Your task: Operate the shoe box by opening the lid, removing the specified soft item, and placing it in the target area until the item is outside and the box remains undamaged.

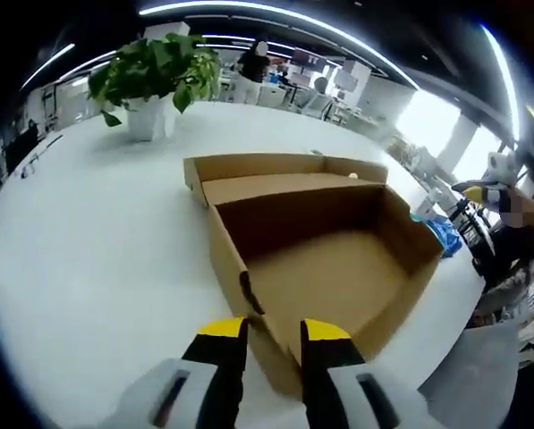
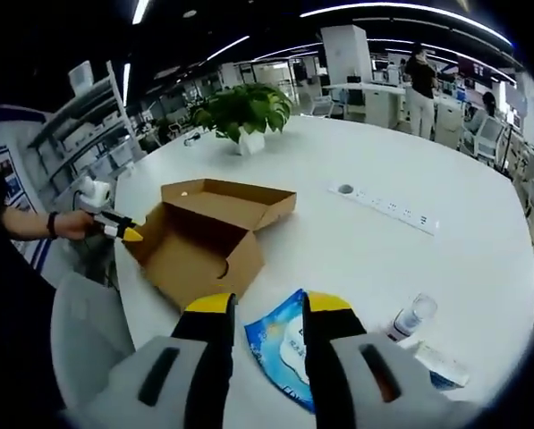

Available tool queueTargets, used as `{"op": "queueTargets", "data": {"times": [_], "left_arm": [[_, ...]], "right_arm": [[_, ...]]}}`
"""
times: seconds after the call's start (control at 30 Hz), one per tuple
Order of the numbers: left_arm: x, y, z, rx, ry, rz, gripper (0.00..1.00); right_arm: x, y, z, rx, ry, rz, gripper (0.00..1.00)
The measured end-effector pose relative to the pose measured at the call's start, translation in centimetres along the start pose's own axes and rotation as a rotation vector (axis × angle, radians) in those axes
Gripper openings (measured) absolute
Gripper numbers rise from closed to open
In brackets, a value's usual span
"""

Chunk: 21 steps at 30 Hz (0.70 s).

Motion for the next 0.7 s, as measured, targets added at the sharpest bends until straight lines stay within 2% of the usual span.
{"op": "queueTargets", "data": {"times": [0.4, 0.53, 0.7], "left_arm": [[-0.5, 0.5, -0.2, -0.023, 0.003, 0.019, 0.23], [-0.6, 0.6, -0.2, -0.032, 0.01, 0.019, 0.23], [-0.5, 1.2, 0.1, -0.04, 0.002, 0.044, 0.23]], "right_arm": [[1.7, -0.8, 5.6, -0.018, 0.069, 0.134, 0.28], [1.7, -0.5, 7.0, -0.041, 0.076, 0.167, 0.28], [2.2, 0.4, 8.6, -0.06, 0.098, 0.248, 0.28]]}}
Point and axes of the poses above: the point that each gripper's makers call its tool centre point, and the gripper's own axes: z roughly forward along the fingers, y roughly to its right, x roughly out of its top, the point moved 9 cm from there along -z, roughly backward along the fingers, and after that the axes turned 4 degrees about z, right-handed, at the moved point
